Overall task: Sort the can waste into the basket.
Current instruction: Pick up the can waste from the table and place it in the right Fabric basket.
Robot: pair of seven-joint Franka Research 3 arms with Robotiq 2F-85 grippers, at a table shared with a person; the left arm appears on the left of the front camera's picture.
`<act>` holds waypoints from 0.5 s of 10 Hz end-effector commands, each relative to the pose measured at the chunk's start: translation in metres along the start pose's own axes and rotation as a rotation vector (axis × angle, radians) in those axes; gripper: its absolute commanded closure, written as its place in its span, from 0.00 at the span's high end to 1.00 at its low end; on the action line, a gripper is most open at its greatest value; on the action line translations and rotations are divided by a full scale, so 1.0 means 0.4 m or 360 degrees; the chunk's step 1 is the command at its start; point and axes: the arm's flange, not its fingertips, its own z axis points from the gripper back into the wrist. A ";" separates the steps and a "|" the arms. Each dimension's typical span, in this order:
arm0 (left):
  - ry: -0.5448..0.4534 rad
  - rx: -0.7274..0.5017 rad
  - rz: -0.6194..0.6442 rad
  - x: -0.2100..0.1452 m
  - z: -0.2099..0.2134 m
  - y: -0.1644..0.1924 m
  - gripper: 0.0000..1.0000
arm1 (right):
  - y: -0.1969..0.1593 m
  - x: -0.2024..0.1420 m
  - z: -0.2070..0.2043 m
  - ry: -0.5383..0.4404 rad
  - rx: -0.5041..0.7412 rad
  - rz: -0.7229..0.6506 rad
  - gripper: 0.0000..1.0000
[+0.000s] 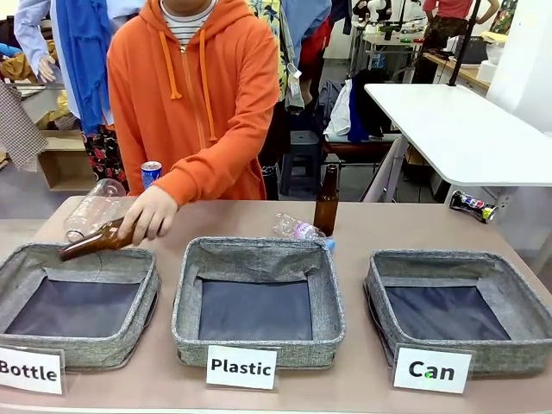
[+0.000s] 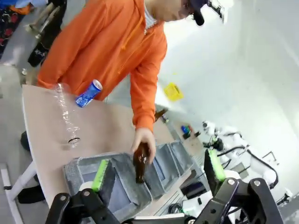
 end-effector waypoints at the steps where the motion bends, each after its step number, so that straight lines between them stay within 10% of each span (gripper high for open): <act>1: -0.0041 -0.0151 -0.0001 -0.008 0.038 0.056 1.00 | 0.005 0.009 0.000 -0.0017 0.0033 0.0022 1.00; 5: -0.0030 -0.0162 0.0062 -0.052 0.023 0.106 1.00 | 0.005 0.009 0.000 -0.0017 0.0033 0.0022 1.00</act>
